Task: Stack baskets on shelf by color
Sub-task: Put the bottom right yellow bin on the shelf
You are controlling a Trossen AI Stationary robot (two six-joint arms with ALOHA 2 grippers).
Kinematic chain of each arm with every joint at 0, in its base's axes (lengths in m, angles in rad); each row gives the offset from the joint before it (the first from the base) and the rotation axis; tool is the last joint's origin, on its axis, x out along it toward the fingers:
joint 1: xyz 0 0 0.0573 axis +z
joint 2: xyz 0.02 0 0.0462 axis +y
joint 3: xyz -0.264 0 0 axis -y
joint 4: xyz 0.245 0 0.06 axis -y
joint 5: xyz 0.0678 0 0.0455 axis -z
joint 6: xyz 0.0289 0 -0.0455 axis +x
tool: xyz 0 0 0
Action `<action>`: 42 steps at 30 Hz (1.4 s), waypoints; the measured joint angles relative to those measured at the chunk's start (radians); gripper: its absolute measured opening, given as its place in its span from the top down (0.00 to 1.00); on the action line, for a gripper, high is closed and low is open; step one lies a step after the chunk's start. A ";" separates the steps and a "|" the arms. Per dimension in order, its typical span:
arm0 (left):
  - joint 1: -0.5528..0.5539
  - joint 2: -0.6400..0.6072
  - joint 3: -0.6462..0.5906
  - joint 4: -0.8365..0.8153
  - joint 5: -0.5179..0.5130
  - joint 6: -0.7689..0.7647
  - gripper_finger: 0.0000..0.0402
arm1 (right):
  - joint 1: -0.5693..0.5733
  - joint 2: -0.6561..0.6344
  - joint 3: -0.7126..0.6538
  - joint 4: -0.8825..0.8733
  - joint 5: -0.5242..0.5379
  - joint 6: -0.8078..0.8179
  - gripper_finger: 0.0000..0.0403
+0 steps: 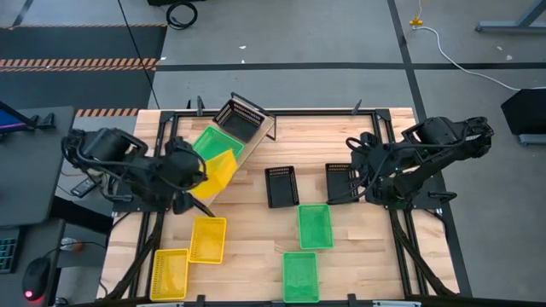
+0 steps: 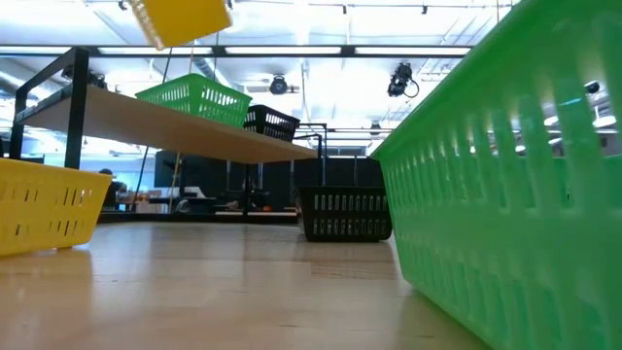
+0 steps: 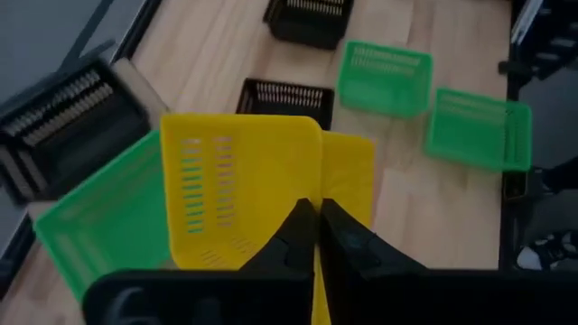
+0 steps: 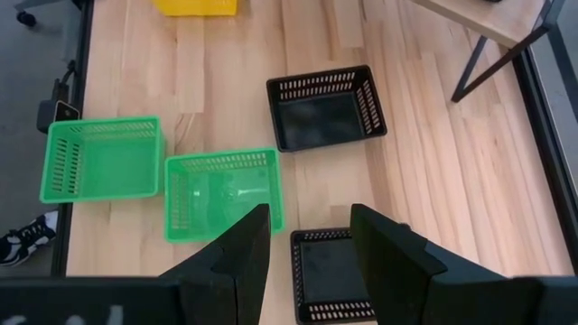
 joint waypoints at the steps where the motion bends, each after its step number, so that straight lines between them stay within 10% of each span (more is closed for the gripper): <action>1: 0.000 -0.018 -0.033 -0.001 0.013 -0.015 0.98 | 0.000 0.000 0.000 -0.003 0.000 0.003 0.60; 20: 0.000 -0.198 -0.260 0.000 0.141 -0.185 0.98 | 0.000 0.000 0.000 -0.018 0.026 0.010 0.60; 42: 0.060 -0.181 -0.480 -0.002 0.305 -0.824 0.97 | 0.000 0.000 0.000 -0.016 0.039 0.007 0.60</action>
